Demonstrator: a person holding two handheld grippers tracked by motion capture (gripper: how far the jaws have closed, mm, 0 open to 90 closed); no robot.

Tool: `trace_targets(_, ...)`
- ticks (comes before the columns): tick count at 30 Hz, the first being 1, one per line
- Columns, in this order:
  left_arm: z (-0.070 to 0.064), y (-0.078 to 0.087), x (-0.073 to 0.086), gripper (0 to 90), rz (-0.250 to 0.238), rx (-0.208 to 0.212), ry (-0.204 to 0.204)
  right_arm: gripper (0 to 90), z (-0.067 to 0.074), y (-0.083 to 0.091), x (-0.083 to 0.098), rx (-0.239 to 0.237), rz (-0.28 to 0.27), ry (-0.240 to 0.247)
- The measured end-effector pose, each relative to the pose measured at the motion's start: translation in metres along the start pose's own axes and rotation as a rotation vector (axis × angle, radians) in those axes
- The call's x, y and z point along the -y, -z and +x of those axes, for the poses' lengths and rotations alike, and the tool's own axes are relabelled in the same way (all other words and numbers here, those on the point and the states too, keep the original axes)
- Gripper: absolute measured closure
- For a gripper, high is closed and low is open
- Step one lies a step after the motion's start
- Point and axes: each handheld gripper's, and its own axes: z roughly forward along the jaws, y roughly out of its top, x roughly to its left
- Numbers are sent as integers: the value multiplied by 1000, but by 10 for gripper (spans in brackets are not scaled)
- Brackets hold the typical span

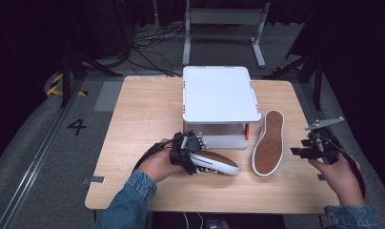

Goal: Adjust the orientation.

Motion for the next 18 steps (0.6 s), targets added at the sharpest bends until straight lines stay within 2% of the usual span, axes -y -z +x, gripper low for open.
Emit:
trace_targets(4, 4, 2, 0, 227, 19, 20, -3, 433, -2, 3, 4, 9, -2, -11)
trace_targets(5, 5, 3, 2, 257, 10, 41, -11, 433, -3, 3, 5, 8, -3, -16)
trace_targets(6, 6, 5, 3, 326, 12, 50, -6, 433, -3, 4, 5, 9, -4, -16)
trace_targets(7, 8, 4, 4, 361, 11, 82, 26, 433, -3, 3, 5, 9, -3, -15)
trace_targets(8, 8, 4, 5, 373, 14, 98, 31, 433, -2, 3, 5, 7, -3, -14)
trace_targets(10, 7, 4, 8, 408, 10, 103, 23, 433, -2, 2, 4, 7, -2, -9)
trace_targets(11, 7, 6, 9, 426, 19, 125, 46, 433, -2, 2, 3, 5, -1, -7)
trace_targets(13, 7, 7, 10, 464, 8, 128, 48, 433, -2, 1, 1, 3, -3, -4)
trace_targets(14, 6, 14, 14, 483, -24, 116, 49, 433, -1, -1, -2, -2, -4, 2)
trace_targets(16, 5, 19, 16, 494, -31, 113, 50, 433, 0, -2, -3, -2, -8, 3)
trace_targets(17, 5, 24, 18, 501, -31, 120, 40, 433, 0, -2, -5, -6, -7, 8)
trace_targets(18, 5, 28, 22, 517, -67, 143, 55, 433, 1, -4, -7, -8, -4, 14)
